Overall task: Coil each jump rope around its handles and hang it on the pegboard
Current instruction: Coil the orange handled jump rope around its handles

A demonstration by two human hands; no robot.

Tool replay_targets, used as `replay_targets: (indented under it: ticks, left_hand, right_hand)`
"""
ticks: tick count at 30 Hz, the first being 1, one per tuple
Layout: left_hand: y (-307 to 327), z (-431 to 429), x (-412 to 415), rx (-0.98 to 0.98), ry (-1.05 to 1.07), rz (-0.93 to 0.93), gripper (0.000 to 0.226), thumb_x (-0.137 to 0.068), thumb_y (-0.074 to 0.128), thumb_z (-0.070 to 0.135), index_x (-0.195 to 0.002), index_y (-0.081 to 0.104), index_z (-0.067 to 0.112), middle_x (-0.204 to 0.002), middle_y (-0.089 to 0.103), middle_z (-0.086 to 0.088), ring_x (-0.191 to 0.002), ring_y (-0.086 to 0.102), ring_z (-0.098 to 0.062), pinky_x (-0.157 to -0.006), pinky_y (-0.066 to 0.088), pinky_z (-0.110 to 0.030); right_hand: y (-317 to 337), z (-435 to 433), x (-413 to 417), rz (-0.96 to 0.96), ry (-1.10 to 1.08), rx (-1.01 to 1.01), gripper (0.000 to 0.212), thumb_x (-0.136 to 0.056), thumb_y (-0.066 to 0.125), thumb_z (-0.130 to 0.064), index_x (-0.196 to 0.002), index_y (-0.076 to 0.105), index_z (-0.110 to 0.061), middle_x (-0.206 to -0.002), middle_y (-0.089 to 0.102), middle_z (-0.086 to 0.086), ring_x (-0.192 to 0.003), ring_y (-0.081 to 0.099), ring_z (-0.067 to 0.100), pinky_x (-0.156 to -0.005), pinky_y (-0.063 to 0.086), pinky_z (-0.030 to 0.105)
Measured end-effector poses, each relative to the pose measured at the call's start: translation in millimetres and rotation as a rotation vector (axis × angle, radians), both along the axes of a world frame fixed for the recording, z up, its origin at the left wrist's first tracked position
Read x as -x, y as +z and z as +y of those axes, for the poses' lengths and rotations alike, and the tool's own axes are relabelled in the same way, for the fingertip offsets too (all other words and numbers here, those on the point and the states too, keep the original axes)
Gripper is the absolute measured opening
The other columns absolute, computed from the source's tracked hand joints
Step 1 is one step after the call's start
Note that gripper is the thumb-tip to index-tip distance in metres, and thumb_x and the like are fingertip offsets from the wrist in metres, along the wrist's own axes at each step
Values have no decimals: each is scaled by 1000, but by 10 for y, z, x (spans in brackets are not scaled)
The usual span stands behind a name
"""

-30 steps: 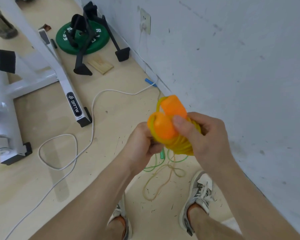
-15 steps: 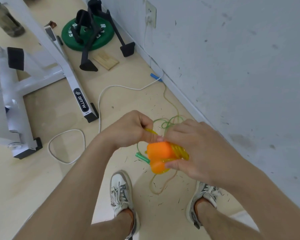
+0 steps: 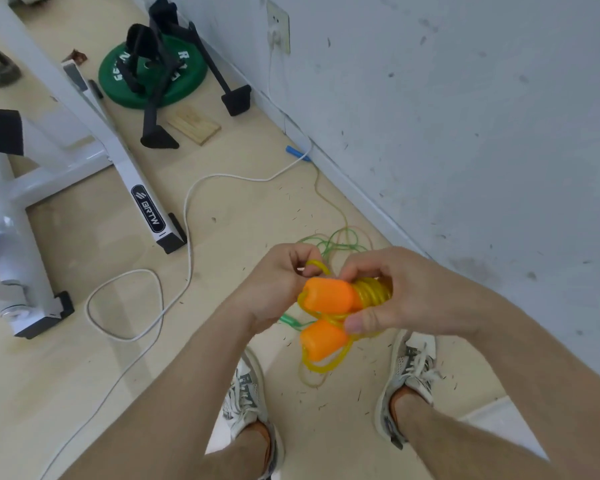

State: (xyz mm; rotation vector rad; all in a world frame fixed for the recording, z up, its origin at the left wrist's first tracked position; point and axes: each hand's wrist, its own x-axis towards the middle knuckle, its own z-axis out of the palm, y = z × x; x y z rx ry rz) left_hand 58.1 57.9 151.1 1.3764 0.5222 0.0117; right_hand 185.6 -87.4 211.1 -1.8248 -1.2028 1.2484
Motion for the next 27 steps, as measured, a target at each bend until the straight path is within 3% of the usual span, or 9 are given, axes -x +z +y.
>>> replay_targets:
  ticks: [5, 11, 14, 16, 18, 20, 22, 24, 27]
  left_hand:
    - [56, -200, -176, -195, 286, -126, 14, -54, 52, -5, -61, 40, -9, -65, 45, -15, -61, 40, -16, -53, 34, -26]
    - [103, -171, -301, -823, 614, -98, 37, -69, 55, -6, -59, 33, 21, -62, 36, 7, -61, 37, -2, -54, 28, -15]
    - [142, -156, -328, -901, 606, -43, 44, -78, 59, -1, -59, 30, 26, -61, 37, 7, -60, 39, -6, -55, 31, -17]
    - [155, -166, -338, -716, 518, 16, 41, -81, 65, 8, -56, 36, 24, -58, 41, 7, -58, 41, -8, -59, 44, -25]
    - [192, -208, -345, -453, 397, 72, 35, -77, 67, 8, -55, 44, 23, -55, 47, 4, -56, 48, -15, -58, 50, -41]
    - [256, -238, -330, -362, 267, 109, 31, -74, 64, 1, -57, 50, 22, -55, 54, 7, -54, 51, -10, -54, 46, -33]
    - [345, -221, -307, -346, 160, 47, 18, -69, 62, 1, -63, 57, 18, -58, 57, 12, -59, 52, -6, -58, 45, -25]
    - [405, -184, -270, -330, 113, -26, 6, -70, 63, 7, -69, 64, 13, -64, 58, 8, -64, 52, -7, -62, 44, -22]
    - [497, -157, -202, -312, 142, -134, 15, -87, 63, 16, -73, 67, 10, -66, 62, 4, -67, 55, -8, -65, 45, -21]
  right_hand:
    - [-207, -107, -122, 421, -227, -60, 54, -65, 85, -32, -107, 67, -4, -102, 69, 17, -90, 67, 22, -74, 56, 31]
    - [-271, 155, 176, 976, -756, 25, 43, -82, 63, -45, -101, 73, -8, -85, 68, 14, -68, 63, 25, -65, 48, 35]
    - [-296, 189, 138, 535, -765, 124, 37, -96, 52, -44, -103, 72, -14, -95, 72, 10, -83, 69, 22, -78, 51, 38]
    - [-265, 189, 78, 219, -843, 98, 30, -100, 46, -37, -109, 68, -18, -105, 68, 7, -101, 64, 17, -84, 46, 32]
    - [-258, 187, 29, 129, -867, -11, 26, -99, 48, -27, -121, 62, -23, -124, 62, -3, -115, 56, 10, -90, 38, 23]
    - [-271, 185, 37, 123, -734, -107, 36, -95, 53, -13, -127, 57, -30, -132, 56, -7, -119, 52, 3, -92, 37, 12]
    - [-301, 187, 68, 12, -526, -108, 47, -87, 58, -7, -122, 55, -38, -128, 55, -12, -123, 49, 5, -96, 40, 16]
    - [-354, 171, 68, -220, -372, -98, 39, -78, 60, -25, -113, 58, -40, -117, 59, -19, -121, 50, 9, -100, 44, 34]
    - [-248, 132, 74, -230, -398, -93, 37, -72, 62, -49, -92, 66, -18, -88, 64, -11, -87, 58, 5, -83, 49, 34]
